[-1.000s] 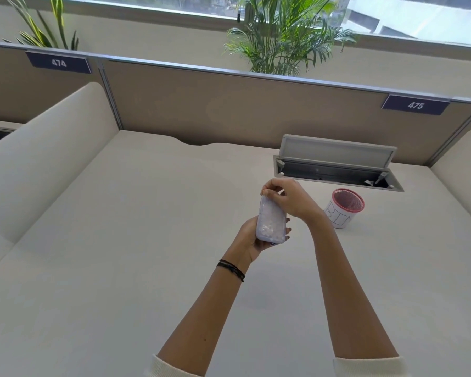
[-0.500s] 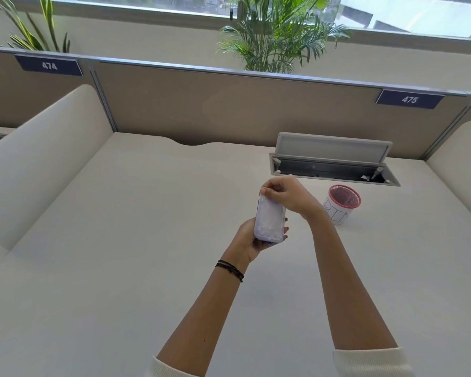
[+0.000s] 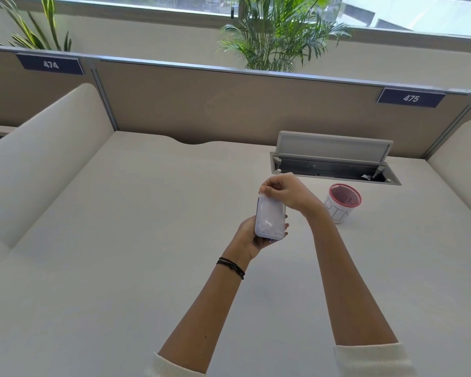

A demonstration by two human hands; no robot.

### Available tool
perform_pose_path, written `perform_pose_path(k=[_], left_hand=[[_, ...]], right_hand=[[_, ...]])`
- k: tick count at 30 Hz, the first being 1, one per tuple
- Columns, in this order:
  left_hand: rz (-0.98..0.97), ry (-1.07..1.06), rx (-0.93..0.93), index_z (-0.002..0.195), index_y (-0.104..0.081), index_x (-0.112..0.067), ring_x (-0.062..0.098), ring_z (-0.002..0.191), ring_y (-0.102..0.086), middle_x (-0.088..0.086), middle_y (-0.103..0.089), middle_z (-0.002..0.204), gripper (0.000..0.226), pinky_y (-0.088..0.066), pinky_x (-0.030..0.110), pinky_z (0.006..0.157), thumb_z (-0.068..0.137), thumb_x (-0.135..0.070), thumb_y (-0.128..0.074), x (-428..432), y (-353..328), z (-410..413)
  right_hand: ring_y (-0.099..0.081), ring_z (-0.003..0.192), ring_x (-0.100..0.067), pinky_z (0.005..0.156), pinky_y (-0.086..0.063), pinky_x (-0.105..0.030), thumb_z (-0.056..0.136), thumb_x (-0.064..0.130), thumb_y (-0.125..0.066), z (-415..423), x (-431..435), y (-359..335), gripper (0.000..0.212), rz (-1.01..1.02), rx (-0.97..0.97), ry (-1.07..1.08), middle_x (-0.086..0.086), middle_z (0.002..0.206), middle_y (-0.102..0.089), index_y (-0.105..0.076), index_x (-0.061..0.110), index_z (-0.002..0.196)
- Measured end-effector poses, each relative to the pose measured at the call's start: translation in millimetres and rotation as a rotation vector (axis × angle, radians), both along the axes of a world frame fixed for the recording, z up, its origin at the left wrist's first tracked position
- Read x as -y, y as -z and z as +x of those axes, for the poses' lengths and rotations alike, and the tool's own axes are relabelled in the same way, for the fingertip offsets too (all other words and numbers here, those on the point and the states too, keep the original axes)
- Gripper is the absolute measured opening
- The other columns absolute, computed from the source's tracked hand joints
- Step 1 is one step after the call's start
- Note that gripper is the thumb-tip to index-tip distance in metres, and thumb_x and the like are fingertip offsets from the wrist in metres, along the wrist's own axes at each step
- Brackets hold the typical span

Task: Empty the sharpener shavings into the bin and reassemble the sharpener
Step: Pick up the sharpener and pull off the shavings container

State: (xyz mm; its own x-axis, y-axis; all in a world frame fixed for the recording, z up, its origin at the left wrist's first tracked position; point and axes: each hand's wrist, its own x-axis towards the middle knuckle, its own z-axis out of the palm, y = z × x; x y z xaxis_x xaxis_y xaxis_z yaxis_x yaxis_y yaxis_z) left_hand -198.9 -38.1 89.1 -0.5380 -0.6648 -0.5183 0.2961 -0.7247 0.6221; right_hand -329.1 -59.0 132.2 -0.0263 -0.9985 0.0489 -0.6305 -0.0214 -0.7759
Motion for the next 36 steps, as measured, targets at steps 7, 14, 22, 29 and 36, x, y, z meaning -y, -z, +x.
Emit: perform_pose_path(k=[7,14,22,29,36], left_hand=[[0.006,-0.001,-0.038,0.088,-0.061,-0.009,0.022,0.054,-0.071,0.007,-0.074,0.062,0.027,-0.059,0.034,0.053,0.099,-0.017,-0.038,-3,2,-2],[0.01,-0.01,-0.065,0.089,-0.061,-0.008,0.023,0.055,-0.072,0.008,-0.075,0.064,0.026,-0.059,0.036,0.055,0.099,-0.015,-0.038,-2,4,0],[0.021,-0.012,-0.074,0.091,-0.061,-0.01,0.023,0.057,-0.072,0.007,-0.075,0.064,0.023,-0.045,0.046,0.089,0.098,-0.013,-0.039,2,7,1],[0.02,-0.007,-0.089,0.092,-0.061,-0.009,0.022,0.057,-0.072,0.007,-0.075,0.065,0.023,-0.049,0.044,0.085,0.098,-0.013,-0.038,1,6,0],[0.013,0.011,-0.061,0.126,-0.05,0.0,0.019,0.053,-0.071,0.007,-0.075,0.07,0.035,-0.059,0.032,0.053,0.1,-0.015,-0.033,-1,4,-2]], right_hand=[[-0.06,0.083,-0.018,0.066,-0.05,-0.016,0.09,0.02,-0.058,-5,1,-1,0.02,0.01,-0.008,0.016,-0.005,0.092,-0.063,-0.067,0.004,0.098],[-0.061,0.078,-0.014,0.062,-0.049,-0.013,0.09,0.021,-0.058,-4,3,-2,0.014,0.035,0.008,0.026,-0.003,0.091,-0.063,-0.066,0.01,0.093],[-0.06,0.072,-0.008,0.058,-0.047,-0.009,0.089,0.022,-0.059,-3,4,-7,0.01,0.021,0.054,0.065,0.004,0.081,-0.064,-0.066,0.017,0.085],[-0.059,0.075,-0.011,0.063,-0.049,-0.015,0.09,0.022,-0.058,-5,3,-9,0.011,0.037,0.061,0.074,-0.003,0.087,-0.065,-0.067,0.015,0.086],[-0.053,0.058,-0.004,0.056,-0.04,-0.011,0.089,0.014,-0.061,-9,-7,-22,0.014,-0.174,0.228,0.182,-0.004,0.069,-0.064,-0.071,0.007,0.082]])
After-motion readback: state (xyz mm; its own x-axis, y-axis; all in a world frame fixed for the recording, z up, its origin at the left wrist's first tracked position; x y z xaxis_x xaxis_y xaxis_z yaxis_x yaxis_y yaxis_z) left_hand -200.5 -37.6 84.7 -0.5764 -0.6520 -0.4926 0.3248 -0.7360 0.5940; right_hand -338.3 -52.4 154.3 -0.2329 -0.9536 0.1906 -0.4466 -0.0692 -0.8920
